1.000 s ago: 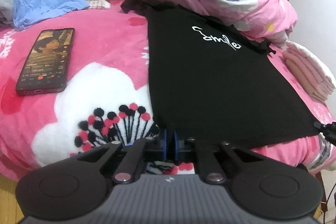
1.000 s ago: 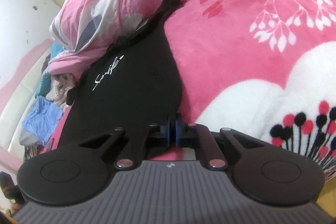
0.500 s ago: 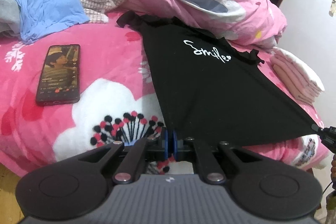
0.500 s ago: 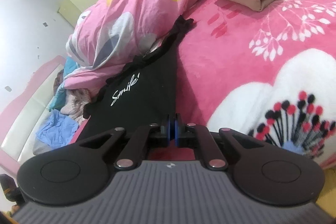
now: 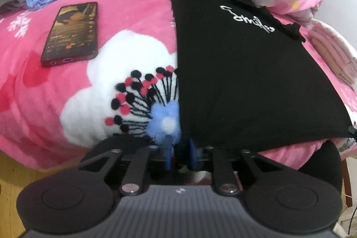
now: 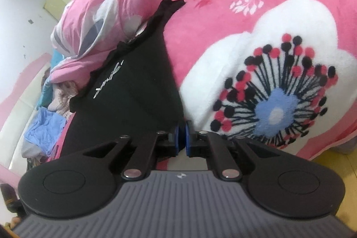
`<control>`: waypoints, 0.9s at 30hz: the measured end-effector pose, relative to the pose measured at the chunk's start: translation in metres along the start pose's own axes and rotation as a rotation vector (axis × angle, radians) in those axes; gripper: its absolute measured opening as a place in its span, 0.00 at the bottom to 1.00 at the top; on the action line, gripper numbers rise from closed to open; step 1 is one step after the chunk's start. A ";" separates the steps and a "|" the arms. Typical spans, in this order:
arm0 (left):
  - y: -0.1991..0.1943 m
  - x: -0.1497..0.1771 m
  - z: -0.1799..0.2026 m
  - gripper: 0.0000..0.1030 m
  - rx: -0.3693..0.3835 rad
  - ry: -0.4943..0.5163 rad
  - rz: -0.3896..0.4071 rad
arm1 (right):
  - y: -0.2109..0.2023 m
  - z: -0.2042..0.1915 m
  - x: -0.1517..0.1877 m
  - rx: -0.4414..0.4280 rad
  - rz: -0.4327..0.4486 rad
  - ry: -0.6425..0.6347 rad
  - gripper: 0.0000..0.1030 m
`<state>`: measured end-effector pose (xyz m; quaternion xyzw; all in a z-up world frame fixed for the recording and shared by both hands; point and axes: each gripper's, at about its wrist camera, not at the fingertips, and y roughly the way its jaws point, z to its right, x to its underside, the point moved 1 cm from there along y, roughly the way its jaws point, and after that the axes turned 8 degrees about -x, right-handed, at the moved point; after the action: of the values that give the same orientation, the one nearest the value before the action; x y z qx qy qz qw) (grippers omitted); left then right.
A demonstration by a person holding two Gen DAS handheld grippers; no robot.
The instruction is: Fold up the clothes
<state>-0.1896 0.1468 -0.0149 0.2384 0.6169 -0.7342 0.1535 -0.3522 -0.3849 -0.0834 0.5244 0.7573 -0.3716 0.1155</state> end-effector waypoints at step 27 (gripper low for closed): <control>0.126 -0.215 0.117 0.50 0.061 0.052 0.230 | 0.238 -0.200 -0.136 -0.080 -0.260 -0.621 0.27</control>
<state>0.0374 -0.0064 0.0110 0.3312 0.5668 -0.7236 0.2133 -0.0424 -0.3027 0.0279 0.2805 0.7605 -0.4952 0.3127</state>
